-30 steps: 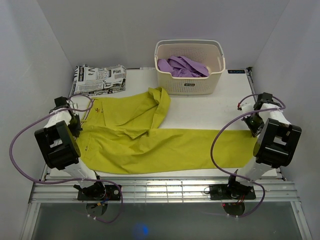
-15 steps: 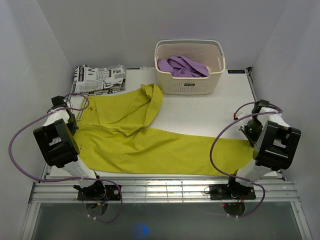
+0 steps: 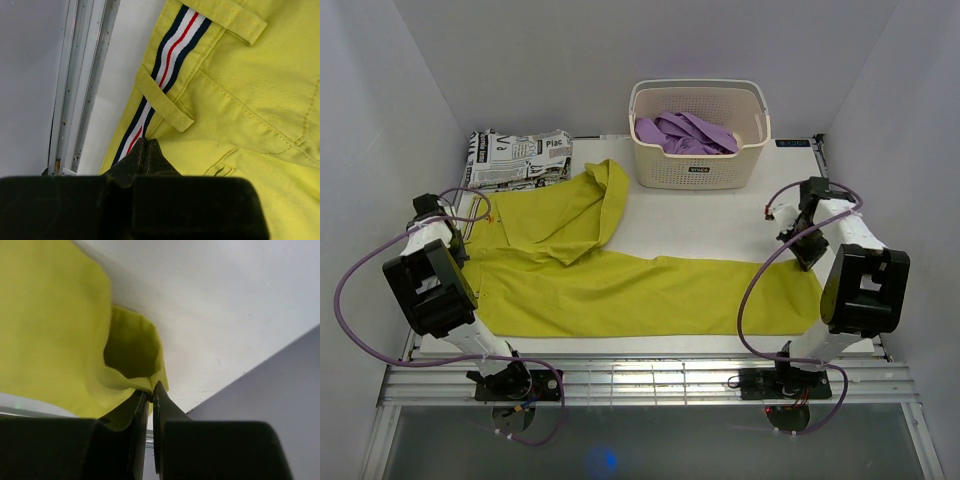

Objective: Fold and stack the trousers
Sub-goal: Flatten the trousers out

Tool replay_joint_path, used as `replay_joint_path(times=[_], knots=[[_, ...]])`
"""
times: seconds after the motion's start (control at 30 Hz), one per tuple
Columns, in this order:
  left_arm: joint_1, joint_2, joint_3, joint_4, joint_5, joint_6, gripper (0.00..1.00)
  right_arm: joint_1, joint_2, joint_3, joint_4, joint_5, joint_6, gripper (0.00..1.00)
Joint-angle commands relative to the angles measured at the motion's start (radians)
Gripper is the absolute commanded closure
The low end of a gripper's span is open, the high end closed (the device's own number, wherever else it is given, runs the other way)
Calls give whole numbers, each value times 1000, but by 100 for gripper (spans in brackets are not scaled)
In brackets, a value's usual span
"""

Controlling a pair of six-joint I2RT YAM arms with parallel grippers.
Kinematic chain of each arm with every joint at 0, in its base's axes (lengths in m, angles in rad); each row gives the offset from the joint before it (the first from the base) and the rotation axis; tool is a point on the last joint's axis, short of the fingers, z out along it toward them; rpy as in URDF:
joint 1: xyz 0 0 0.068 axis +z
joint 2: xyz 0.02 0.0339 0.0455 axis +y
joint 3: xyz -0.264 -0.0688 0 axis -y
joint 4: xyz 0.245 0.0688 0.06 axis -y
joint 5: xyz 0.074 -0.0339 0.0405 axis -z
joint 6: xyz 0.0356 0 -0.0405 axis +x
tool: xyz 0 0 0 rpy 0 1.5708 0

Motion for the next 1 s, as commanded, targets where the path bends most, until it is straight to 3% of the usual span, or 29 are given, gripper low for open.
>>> replay_joint_path(times=[0.0,0.27,0.3,0.37,0.43,0.53,0.63,0.77,0.97], knots=[[7,-55,39,-13,31,14,100,148,-51,4,-116,-104,104,92],[5,-57,57,-33,50,9,100,461,27,48,-178,-365,314,92],[5,-54,61,-40,51,6,100,482,42,47,-189,-389,323,76],[5,-51,62,-43,56,5,100,514,83,43,-204,-467,325,66],[5,-46,64,-52,70,2,100,516,88,43,-232,-512,311,49],[5,-40,62,-58,85,0,100,513,35,68,-268,-526,248,33],[2,-31,64,-64,100,-3,100,457,-53,129,-291,-503,213,30],[-10,-29,70,-69,113,-11,100,254,-65,212,-311,-458,151,33],[-21,-21,71,-69,133,-26,100,80,-61,59,-244,-387,70,37]])
